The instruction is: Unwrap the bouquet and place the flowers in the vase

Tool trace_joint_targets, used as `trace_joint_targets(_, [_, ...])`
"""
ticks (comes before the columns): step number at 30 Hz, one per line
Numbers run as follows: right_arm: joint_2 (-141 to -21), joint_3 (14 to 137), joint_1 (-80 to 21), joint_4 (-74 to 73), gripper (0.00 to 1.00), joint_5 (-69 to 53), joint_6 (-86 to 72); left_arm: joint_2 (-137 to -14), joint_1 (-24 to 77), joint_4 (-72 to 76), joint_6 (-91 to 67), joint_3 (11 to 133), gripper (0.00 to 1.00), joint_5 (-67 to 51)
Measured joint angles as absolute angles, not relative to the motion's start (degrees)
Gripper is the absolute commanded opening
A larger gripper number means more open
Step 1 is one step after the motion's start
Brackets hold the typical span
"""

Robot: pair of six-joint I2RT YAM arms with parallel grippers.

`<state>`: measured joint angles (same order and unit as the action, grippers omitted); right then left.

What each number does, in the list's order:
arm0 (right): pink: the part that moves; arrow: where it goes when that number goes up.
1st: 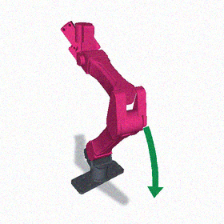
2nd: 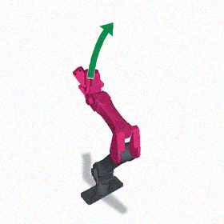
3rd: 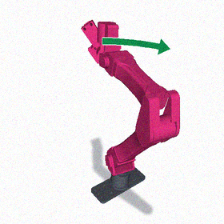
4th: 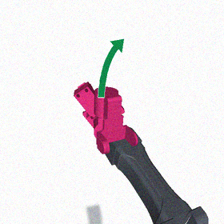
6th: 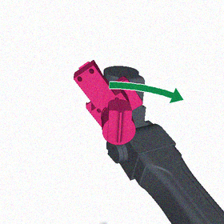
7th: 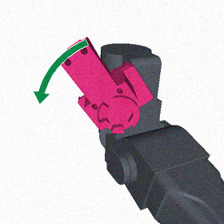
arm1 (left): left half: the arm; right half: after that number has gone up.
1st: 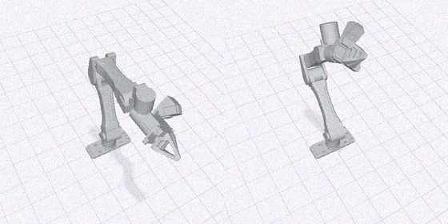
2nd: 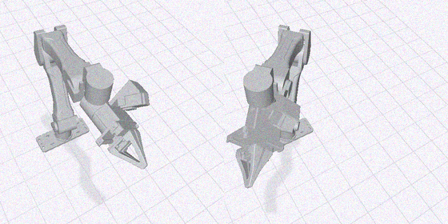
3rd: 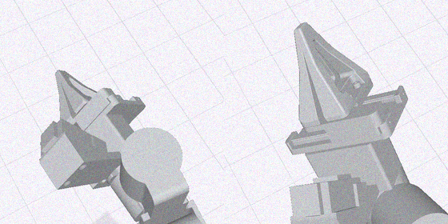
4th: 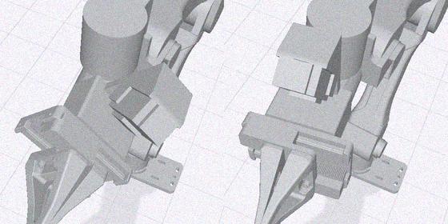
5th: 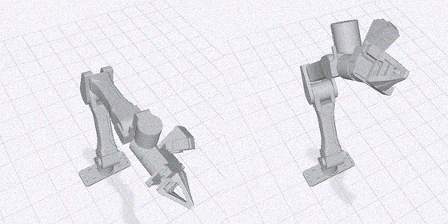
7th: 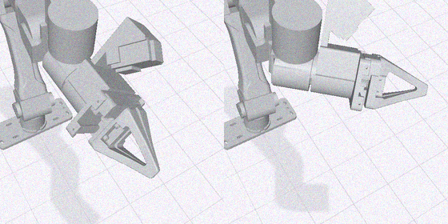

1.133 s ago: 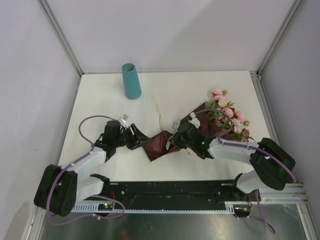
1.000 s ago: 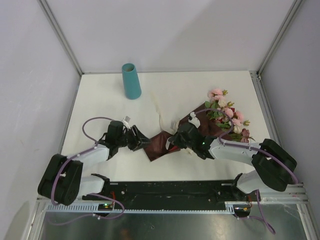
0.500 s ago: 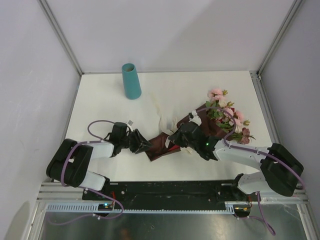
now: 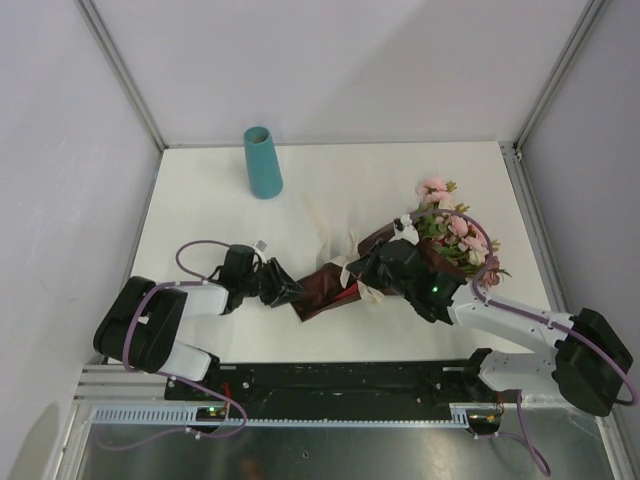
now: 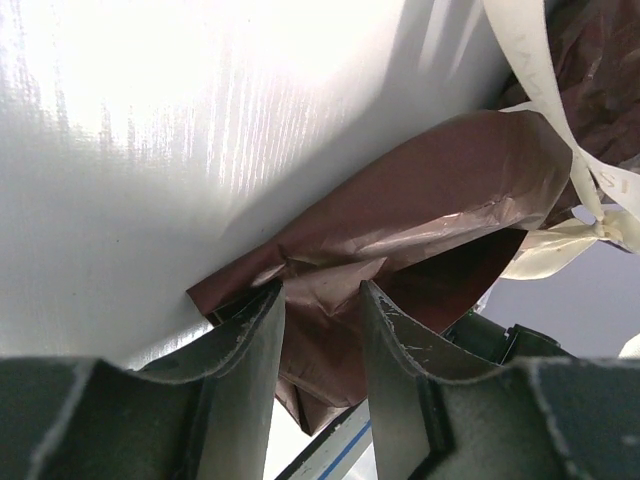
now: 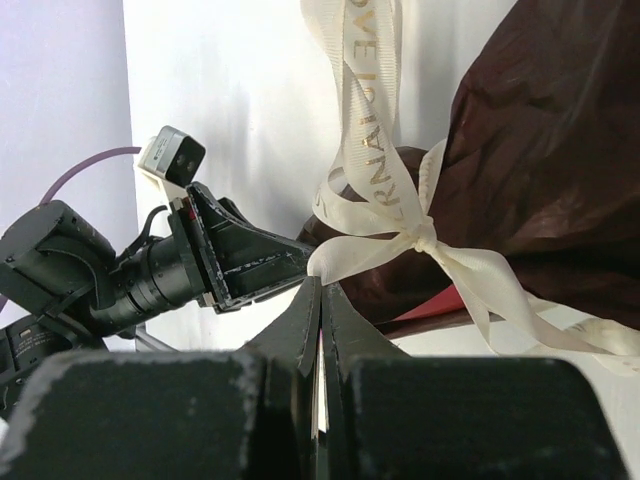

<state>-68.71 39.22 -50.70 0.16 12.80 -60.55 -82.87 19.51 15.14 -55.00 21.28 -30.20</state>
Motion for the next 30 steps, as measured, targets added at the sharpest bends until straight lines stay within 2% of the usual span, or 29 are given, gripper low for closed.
trace_joint_targets(12, [-60.9, 37.5, -48.2, -5.4, 0.00, 12.6, -59.2, -84.1, 19.6, 17.4, -55.0, 21.0, 0.42, -30.5])
trace_joint_targets(18, [-64.7, 32.4, -48.6, 0.3, 0.00, 7.7, -57.7, -82.3, 19.8, 16.3, -55.2, 20.9, 0.53, -30.1])
trace_joint_targets(23, [-68.1, 29.9, -49.0, 5.4, 0.00, 3.8, -56.7, -73.8, 20.1, 10.4, -55.5, 22.0, 0.65, -28.4])
trace_joint_targets(30, [-70.3, 29.8, -49.8, 11.4, 0.00, 1.6, -56.3, -66.8, 25.4, 4.8, -52.6, 34.5, 0.66, -23.5])
